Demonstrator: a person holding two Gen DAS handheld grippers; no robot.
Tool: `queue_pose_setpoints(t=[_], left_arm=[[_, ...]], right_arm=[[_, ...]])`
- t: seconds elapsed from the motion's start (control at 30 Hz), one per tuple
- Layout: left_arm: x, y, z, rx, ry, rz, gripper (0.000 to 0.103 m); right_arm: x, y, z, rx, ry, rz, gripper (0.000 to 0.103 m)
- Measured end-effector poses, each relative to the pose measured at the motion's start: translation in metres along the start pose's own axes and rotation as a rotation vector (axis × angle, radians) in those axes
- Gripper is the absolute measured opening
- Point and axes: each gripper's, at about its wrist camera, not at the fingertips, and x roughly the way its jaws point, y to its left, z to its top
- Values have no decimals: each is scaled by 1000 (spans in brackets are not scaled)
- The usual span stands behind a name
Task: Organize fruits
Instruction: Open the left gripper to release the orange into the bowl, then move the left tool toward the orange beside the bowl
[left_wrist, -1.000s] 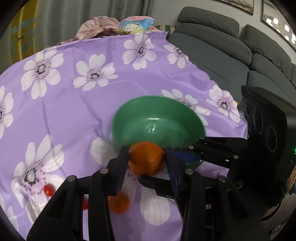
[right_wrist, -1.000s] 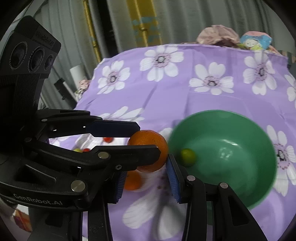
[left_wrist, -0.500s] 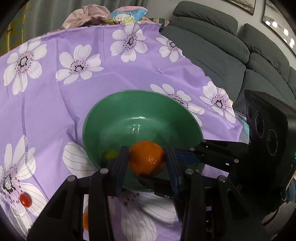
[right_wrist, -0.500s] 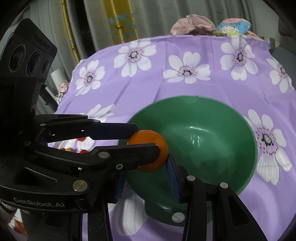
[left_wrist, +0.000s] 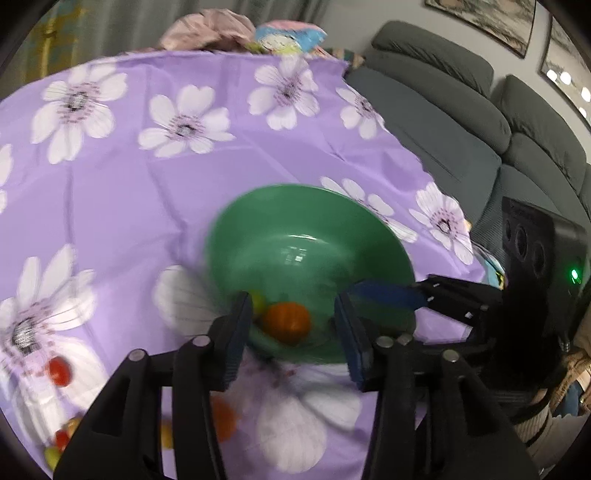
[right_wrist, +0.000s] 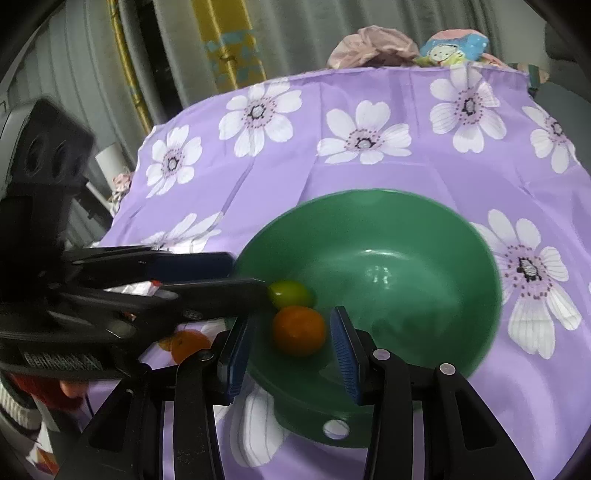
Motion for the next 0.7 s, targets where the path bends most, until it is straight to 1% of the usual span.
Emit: queue_pose_setpoints(t=[0.1, 0.2, 0.3, 0.4, 0.53, 0.63, 0.7], left_arm=[[-21, 20, -12, -39, -22, 57, 50], [-42, 43, -31, -106, -32, 114, 50], [-58, 61, -57, -181, -28, 153, 50], [-72, 73, -82, -234, -14, 189, 50], [-85, 83, -103, -291, -1, 205, 50], [-92, 87, -115, -325, 2, 195, 50], [-95, 87, -122, -337, 8, 180, 50]], right_arm=[[-9, -3, 1, 4, -17, -4, 43], [-18, -4, 1, 9, -37, 8, 43], [-24, 1, 1, -3, -46, 36, 43], [-26, 13, -1, -42, -42, 78, 43], [-22, 39, -6, -114, -16, 126, 43], [-16, 58, -12, -163, 18, 157, 43], [-11, 67, -15, -187, 45, 163, 43]])
